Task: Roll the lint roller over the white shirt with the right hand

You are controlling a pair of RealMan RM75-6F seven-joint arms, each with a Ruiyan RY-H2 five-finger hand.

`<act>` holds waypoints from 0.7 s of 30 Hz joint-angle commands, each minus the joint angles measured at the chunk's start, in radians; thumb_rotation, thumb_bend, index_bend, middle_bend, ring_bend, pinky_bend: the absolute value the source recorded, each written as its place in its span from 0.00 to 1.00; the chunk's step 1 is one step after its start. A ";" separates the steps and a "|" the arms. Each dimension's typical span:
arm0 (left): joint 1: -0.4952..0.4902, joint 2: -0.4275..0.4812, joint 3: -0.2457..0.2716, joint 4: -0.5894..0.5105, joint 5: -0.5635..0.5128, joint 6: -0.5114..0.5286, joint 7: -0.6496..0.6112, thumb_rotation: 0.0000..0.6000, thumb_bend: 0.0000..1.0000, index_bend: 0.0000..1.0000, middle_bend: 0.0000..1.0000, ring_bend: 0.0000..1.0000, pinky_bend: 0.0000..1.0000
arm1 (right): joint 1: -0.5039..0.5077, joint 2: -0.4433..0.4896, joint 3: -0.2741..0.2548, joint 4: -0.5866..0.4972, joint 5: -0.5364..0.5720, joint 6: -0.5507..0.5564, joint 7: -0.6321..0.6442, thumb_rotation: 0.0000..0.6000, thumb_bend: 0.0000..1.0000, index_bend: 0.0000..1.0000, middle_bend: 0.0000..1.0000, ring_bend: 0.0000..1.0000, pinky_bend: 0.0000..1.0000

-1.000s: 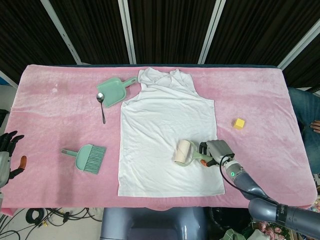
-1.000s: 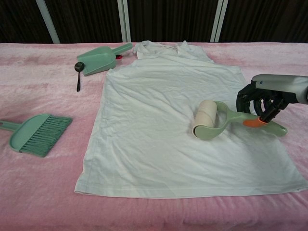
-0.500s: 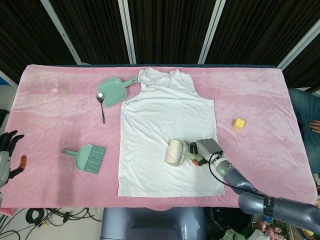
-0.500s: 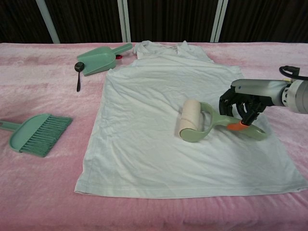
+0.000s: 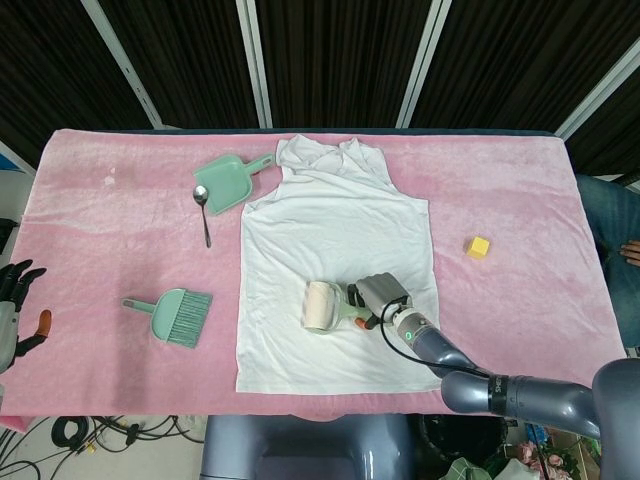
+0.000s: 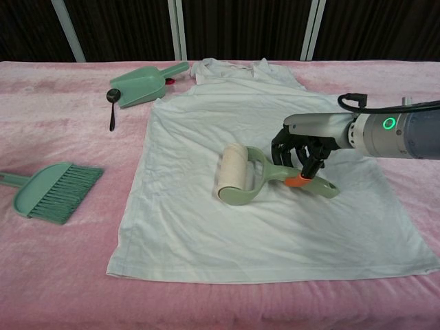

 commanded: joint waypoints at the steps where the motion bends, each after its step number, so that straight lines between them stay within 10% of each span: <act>1: 0.000 0.000 0.000 0.001 -0.001 -0.001 -0.001 1.00 0.46 0.17 0.10 0.05 0.09 | 0.033 -0.022 -0.004 0.002 0.032 0.021 -0.027 1.00 0.51 0.65 0.63 0.62 0.62; 21: 0.001 0.000 -0.001 0.000 0.002 0.002 0.002 1.00 0.46 0.17 0.10 0.05 0.09 | 0.153 0.021 -0.105 -0.094 0.246 0.156 -0.205 1.00 0.53 0.66 0.63 0.62 0.63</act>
